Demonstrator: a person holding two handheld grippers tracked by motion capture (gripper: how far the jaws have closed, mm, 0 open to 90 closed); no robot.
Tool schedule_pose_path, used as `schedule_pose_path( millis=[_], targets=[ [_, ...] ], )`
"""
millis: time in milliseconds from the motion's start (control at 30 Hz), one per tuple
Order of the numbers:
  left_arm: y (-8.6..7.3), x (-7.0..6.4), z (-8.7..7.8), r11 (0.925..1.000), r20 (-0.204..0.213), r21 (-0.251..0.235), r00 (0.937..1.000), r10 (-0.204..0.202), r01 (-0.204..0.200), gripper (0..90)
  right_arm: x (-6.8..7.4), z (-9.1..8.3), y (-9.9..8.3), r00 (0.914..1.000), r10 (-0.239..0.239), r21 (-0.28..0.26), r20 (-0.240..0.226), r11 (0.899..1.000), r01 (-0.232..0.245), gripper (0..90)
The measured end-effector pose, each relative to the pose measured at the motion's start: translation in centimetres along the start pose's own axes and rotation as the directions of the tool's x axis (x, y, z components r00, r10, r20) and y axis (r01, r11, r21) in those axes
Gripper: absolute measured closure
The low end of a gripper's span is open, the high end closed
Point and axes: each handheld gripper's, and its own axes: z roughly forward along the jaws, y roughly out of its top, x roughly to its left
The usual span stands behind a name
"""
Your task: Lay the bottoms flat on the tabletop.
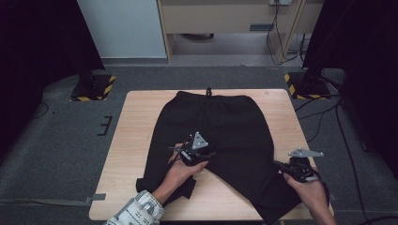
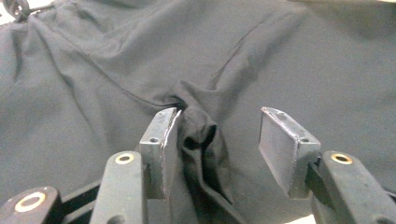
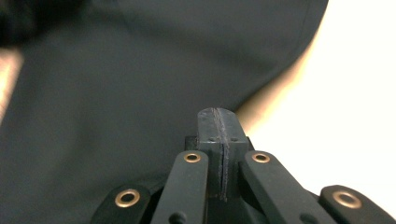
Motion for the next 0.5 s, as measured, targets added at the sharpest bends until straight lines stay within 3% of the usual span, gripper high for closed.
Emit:
schedule_pose_path(
  millis=[67, 167, 233, 367, 500],
  targets=[
    [0.0, -0.1, 0.1, 1.0, 0.002, 0.001, 1.0, 0.005, -0.005, 46.4, -0.1, -0.6, 1.6, 0.9999, 0.008, -0.044, -0.009, 0.999, -0.009, 90.0],
    [-0.1, -0.1, 0.2, 0.9999, 0.002, 0.006, 0.9999, 0.011, -0.011, 46.4, -1.0, -0.6, 4.4, 0.9994, 0.021, -0.104, 0.028, 0.994, -0.018, 90.0],
    [-0.1, -0.2, 0.3, 0.9999, 0.006, 0.005, 0.9999, 0.013, -0.013, 46.3, -2.0, 0.2, 5.5, 0.9965, 0.058, -0.119, 0.06, 0.992, -0.051, 90.0],
    [-0.1, -0.5, 0.4, 0.9998, 0.02, 0.005, 0.9996, 0.018, -0.018, 45.6, -4.2, 3.5, 5.7, 0.9874, 0.11, -0.076, 0.114, 0.992, -0.102, 90.0],
    [-0.2, -1.2, 0.6, 0.9994, 0.044, 0.007, 0.9984, 0.034, -0.035, 43.8, -4.8, 6.4, 4.6, 0.9841, 0.114, -0.01, 0.137, 0.993, -0.113, 89.7]
  ],
)
